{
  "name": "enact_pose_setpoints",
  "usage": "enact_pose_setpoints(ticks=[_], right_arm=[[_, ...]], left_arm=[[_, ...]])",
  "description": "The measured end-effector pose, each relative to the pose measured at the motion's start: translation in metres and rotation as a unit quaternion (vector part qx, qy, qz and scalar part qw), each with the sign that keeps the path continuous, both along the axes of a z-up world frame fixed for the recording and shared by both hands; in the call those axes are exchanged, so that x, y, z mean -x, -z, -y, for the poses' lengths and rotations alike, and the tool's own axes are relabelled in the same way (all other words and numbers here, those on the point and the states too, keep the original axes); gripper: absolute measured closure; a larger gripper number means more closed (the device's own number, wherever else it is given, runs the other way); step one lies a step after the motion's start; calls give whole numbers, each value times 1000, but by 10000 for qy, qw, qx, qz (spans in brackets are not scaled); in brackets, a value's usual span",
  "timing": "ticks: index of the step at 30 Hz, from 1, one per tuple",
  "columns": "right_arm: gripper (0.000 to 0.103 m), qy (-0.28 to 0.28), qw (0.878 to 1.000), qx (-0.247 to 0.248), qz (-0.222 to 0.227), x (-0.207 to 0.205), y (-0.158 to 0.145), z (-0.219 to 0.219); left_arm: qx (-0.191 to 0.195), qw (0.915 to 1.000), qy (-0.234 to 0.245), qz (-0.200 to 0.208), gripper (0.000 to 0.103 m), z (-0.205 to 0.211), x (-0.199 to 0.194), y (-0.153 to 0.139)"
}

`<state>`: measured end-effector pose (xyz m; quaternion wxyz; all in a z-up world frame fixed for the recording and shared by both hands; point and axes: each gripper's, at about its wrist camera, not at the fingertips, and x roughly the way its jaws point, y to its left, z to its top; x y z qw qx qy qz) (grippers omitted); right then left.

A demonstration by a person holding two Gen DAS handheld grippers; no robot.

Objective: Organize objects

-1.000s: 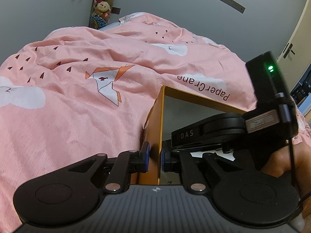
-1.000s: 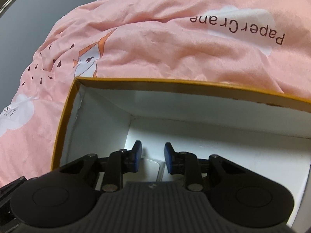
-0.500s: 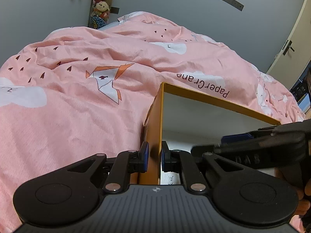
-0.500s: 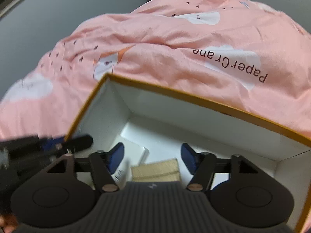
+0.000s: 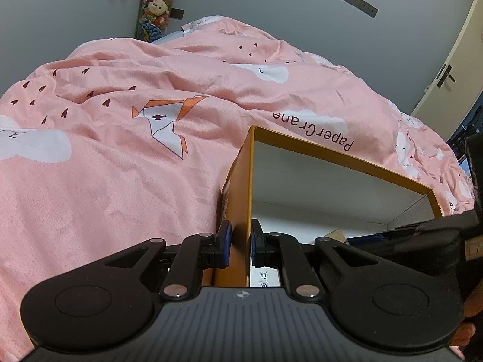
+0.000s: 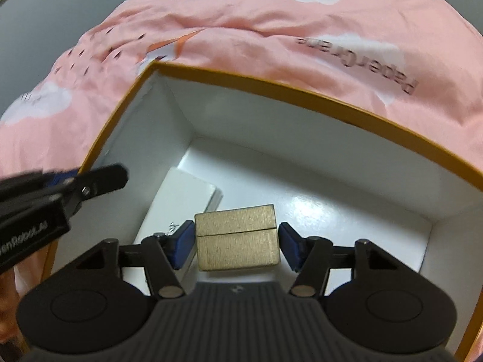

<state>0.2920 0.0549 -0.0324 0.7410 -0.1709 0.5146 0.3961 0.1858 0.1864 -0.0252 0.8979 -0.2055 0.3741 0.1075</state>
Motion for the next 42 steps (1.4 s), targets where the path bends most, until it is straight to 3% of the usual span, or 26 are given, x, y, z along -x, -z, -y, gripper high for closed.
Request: enact_pose_setpoints(ticks=[3, 7, 11, 20, 31, 33, 35, 42], right_arm=[[42, 703, 9971, -290, 31, -11, -3, 10], [42, 1672, 9826, -796, -151, -26, -5, 17], [42, 2121, 9691, -1217, -334, -28, -3, 11], [41, 1756, 9725, -1422, -559, -19, 6, -17], [41, 1392, 9707, -1701, -968, -19, 5, -21], [46, 1373, 9717, -1666, -954, -18, 5, -23], [59, 1351, 9732, -1629, -901, -17, 5, -24], [66, 1288, 9755, -1590, -810, -16, -2, -18]], left_arm=[[-15, 10000, -14, -9, 89, 0, -1, 0], [-29, 10000, -37, -12, 90, 0, -3, 0], [-38, 10000, -27, -1, 90, 0, -2, 0], [-45, 10000, -29, 0, 90, 0, -2, 0], [-51, 10000, -30, -20, 90, 0, -3, 0], [-57, 10000, -32, -20, 90, 0, -3, 0], [-72, 10000, -29, -30, 90, 0, -3, 0], [-279, 9995, -12, 118, 90, 4, 1, -8]])
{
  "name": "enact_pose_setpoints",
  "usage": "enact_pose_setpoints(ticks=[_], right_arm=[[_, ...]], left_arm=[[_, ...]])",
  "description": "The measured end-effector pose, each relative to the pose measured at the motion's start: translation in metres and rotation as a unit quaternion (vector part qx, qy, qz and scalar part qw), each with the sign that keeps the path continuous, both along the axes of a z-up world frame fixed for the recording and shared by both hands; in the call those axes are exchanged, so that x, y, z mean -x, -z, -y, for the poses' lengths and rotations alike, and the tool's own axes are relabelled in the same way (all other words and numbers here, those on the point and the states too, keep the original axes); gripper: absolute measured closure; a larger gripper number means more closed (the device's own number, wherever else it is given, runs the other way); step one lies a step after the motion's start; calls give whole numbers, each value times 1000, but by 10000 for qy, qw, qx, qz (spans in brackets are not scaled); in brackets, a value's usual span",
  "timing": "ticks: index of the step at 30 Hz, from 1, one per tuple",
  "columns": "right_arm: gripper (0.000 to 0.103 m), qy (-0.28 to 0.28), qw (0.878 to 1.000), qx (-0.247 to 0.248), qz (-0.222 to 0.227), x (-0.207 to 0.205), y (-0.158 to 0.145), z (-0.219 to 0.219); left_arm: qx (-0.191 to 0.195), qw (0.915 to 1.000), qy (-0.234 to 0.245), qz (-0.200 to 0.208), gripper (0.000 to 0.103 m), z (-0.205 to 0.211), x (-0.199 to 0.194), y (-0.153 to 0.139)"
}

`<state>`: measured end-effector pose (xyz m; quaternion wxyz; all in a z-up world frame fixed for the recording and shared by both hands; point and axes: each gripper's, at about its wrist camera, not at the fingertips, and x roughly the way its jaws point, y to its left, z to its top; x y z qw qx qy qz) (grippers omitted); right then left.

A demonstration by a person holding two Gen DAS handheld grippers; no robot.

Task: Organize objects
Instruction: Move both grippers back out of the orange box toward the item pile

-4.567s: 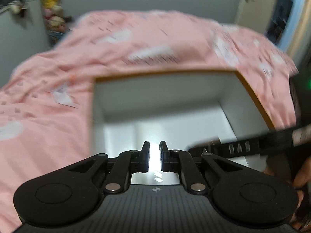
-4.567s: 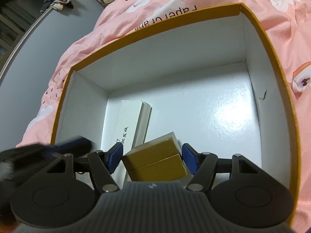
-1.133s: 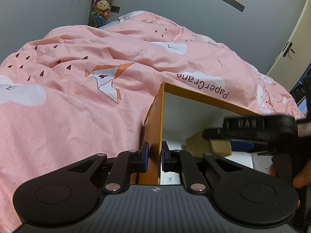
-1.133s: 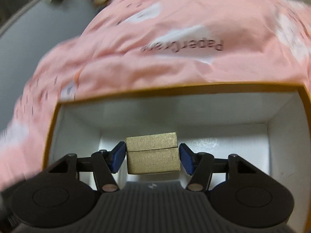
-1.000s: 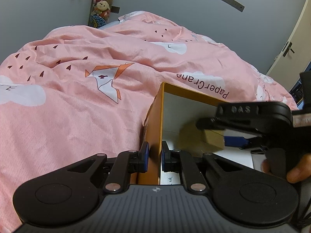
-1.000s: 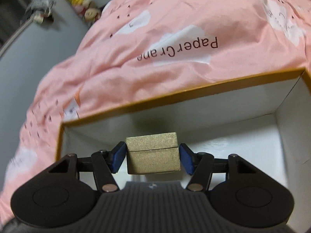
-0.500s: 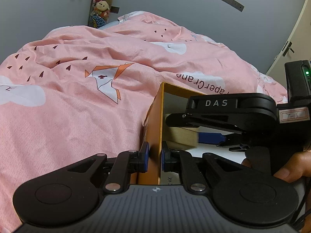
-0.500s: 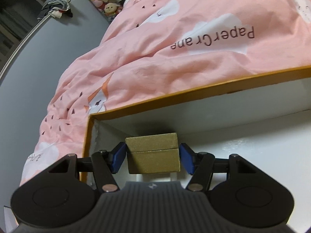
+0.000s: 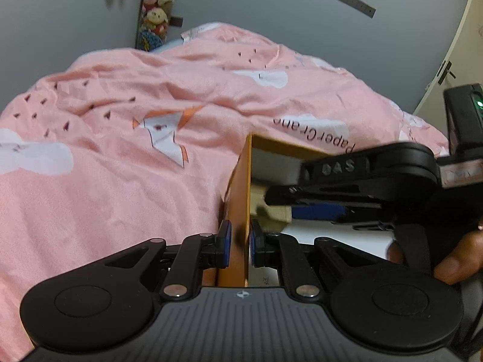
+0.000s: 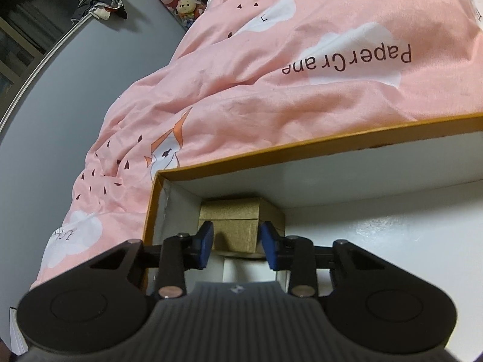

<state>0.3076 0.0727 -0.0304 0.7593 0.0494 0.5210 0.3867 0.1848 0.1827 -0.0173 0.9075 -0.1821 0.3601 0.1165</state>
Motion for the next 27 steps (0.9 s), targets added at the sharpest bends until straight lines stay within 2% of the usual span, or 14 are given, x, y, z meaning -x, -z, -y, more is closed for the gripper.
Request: enact_pose_setpoints(ticks=[3, 8, 12, 14, 17, 22, 24, 27], right_arm=[[66, -167, 9995, -97, 261, 12, -19, 12], [66, -455, 9945, -277, 905, 44, -55, 49], [65, -491, 9891, -381, 1333, 71, -72, 91], [65, -468, 9877, -338, 1450, 83, -75, 113], [65, -389, 9872, -185, 1538, 100, -74, 145], [65, -178, 9893, 305, 1414, 120, -61, 198], [65, -138, 9902, 457, 1311, 130, -53, 216], [65, -195, 9905, 631, 1210, 149, -42, 237]], left_arm=[[-166, 9997, -31, 183, 90, 4, 10, -16], [-736, 9953, 63, 630, 90, 28, 36, -50], [-1053, 9892, 509, 888, 89, 57, 60, -68], [-1200, 9854, 774, 927, 85, 72, 73, -70], [-1014, 9854, 1089, 833, 85, 88, 88, -68], [-340, 9838, 1700, 450, 85, 105, 100, -56], [-202, 9798, 1979, 193, 85, 111, 103, -51], [-206, 9719, 2333, -215, 85, 118, 112, -44]])
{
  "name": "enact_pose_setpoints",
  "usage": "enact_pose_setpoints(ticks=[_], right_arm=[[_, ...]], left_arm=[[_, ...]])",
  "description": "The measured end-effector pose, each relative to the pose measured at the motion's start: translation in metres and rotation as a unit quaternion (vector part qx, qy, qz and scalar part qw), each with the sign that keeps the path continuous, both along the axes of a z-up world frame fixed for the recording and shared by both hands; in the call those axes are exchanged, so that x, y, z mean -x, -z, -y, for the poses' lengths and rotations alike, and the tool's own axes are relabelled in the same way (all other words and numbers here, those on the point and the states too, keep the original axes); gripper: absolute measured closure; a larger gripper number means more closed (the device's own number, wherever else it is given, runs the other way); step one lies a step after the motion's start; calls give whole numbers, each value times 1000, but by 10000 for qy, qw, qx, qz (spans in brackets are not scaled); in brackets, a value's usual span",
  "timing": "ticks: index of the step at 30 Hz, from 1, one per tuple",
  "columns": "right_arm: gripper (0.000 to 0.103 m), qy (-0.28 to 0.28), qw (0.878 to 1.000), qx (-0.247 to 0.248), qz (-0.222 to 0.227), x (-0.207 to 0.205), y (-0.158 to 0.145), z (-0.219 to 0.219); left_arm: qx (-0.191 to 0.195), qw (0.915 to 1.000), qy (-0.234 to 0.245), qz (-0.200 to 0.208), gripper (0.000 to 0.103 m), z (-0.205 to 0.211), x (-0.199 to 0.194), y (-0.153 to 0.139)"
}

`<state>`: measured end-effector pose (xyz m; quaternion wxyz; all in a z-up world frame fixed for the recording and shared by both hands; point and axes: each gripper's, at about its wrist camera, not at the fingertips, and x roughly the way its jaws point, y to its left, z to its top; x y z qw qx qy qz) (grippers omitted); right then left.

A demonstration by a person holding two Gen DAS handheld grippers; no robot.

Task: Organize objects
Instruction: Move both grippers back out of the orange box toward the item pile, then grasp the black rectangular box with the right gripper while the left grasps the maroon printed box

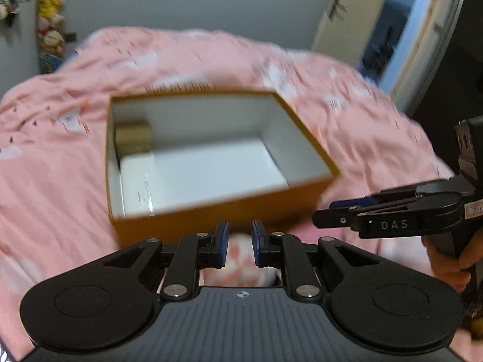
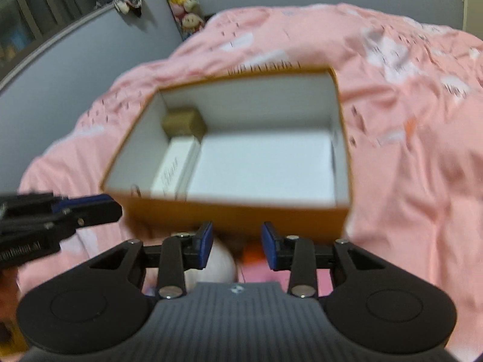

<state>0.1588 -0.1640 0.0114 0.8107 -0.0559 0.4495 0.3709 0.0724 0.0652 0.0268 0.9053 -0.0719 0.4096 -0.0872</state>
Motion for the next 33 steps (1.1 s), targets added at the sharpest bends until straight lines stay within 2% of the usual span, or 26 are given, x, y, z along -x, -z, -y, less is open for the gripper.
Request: enact_pose_setpoints(ticks=[4, 5, 7, 11, 13, 17, 20, 28, 33], right_arm=[[65, -62, 9993, 13, -370, 21, 17, 14], [65, -92, 9989, 15, -455, 24, 22, 15], [65, -130, 9983, 63, -568, 30, 29, 16], [62, -164, 9974, 151, -686, 36, 38, 15], [62, -172, 9970, 161, -736, 38, 40, 16], [61, -199, 9966, 194, -773, 40, 43, 15], [60, -222, 9956, 190, -889, 38, 48, 14], [60, -330, 9927, 197, -1142, 33, 60, 6], [61, -270, 9893, 129, -1431, 25, 72, 6]], left_arm=[[-282, 9976, 437, -457, 84, 9, 19, 9], [-330, 9961, 568, -587, 81, 10, 23, 12], [-417, 9927, 769, -827, 68, 13, 33, 19], [-647, 9847, 1242, -1036, 58, 22, 56, 32], [-592, 9824, 1396, -1087, 52, 21, 60, 39], [-565, 9799, 1518, -1166, 49, 17, 56, 52], [-597, 9759, 1588, -1371, 48, 18, 53, 65], [-590, 9693, 1849, -1511, 52, 30, 41, 82], [-548, 9706, 1819, -1479, 54, 33, 42, 88]])
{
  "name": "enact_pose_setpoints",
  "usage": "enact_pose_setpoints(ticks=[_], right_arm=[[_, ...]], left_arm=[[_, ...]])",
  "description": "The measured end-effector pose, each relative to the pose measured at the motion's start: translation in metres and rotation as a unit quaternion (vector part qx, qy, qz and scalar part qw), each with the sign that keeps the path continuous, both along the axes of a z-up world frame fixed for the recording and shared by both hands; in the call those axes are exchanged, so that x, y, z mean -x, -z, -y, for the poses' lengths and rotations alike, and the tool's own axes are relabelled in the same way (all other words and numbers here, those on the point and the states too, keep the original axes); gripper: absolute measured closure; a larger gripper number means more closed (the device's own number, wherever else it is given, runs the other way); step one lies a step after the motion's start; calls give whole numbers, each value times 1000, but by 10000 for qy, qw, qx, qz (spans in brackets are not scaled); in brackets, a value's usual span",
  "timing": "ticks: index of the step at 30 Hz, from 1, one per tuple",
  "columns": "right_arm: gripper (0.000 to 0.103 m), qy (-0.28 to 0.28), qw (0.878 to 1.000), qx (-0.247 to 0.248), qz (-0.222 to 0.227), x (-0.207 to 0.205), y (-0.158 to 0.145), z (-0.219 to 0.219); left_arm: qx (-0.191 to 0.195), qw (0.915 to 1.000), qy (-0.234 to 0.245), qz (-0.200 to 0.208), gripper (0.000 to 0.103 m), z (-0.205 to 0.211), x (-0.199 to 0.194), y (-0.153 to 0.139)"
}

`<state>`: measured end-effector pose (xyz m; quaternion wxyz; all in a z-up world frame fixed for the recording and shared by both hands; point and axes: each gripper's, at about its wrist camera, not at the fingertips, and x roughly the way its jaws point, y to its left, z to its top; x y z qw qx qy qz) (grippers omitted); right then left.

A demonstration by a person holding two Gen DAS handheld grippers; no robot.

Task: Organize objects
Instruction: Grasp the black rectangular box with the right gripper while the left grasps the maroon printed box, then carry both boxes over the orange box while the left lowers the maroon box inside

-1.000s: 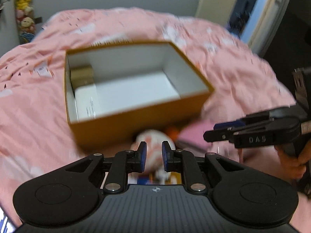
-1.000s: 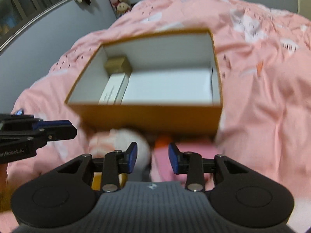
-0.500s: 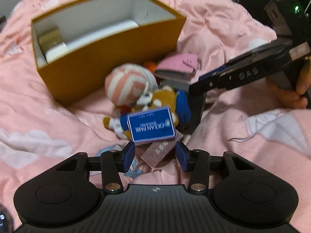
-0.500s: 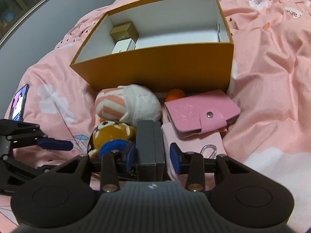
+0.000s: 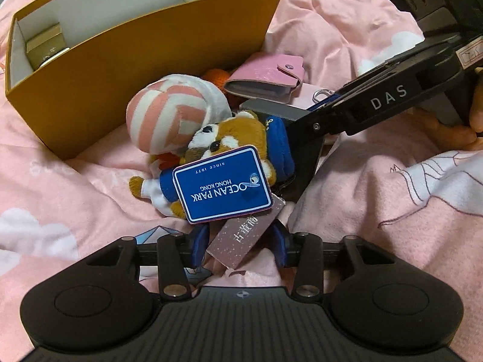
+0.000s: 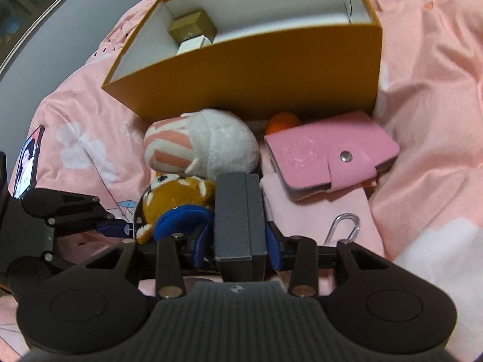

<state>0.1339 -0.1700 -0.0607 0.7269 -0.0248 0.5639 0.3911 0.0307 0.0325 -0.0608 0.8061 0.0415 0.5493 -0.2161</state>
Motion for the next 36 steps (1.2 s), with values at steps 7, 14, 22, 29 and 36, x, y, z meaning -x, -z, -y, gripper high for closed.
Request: enact_pose_setpoints(ticks=[7, 14, 22, 29, 36], right_arm=[[66, -30, 10000, 10, 84, 4, -8, 4], [67, 27, 9990, -78, 446, 9, -33, 16], [67, 196, 9959, -455, 753, 9, -69, 27], [67, 293, 9918, -821, 930, -4, -99, 21], [67, 382, 9834, -1149, 1352, -30, -134, 5]], left_arm=[[281, 9983, -492, -117, 67, -7, 10, -14], [620, 9939, -917, 25, 75, -15, 20, -45], [918, 9871, -1148, 632, 78, -22, 28, -93], [1035, 9727, -1524, 1411, 78, -28, 18, -135], [459, 9586, -1509, 2371, 78, -18, -15, -163]])
